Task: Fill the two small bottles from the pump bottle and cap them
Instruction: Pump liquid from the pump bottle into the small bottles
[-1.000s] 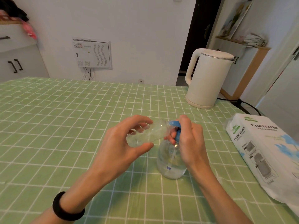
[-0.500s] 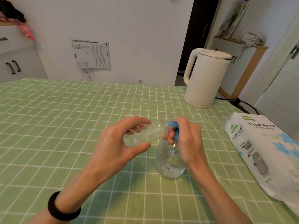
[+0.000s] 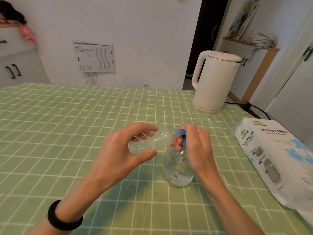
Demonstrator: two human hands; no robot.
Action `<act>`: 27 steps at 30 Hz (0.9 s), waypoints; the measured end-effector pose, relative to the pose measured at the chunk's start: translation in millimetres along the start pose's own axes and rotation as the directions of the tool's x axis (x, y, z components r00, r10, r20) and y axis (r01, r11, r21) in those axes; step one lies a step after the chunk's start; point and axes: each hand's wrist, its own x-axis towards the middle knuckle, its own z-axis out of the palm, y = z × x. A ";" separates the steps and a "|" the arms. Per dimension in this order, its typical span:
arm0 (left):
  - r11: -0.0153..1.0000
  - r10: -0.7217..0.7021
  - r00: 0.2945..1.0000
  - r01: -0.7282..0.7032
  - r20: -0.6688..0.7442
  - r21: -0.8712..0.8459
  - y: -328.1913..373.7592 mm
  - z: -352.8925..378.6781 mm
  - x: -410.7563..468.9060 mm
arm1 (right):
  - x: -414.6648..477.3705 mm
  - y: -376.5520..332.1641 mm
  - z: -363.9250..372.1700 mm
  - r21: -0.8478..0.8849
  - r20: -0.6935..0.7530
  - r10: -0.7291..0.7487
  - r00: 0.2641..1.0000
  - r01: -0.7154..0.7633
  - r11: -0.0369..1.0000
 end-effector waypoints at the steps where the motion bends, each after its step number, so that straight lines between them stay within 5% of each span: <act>1: 1.000 -0.001 1.000 0.001 -0.001 -0.003 -0.1 0.1 0.0 | -0.2 -0.1 0.3 0.003 -0.007 0.000 1.000 0.000 1.000; 27: 0.999 -0.020 0.999 0.021 0.040 -0.043 -6.8 -0.4 1.5 | 2.0 1.3 0.1 0.007 -0.003 0.001 1.000 -0.001 1.000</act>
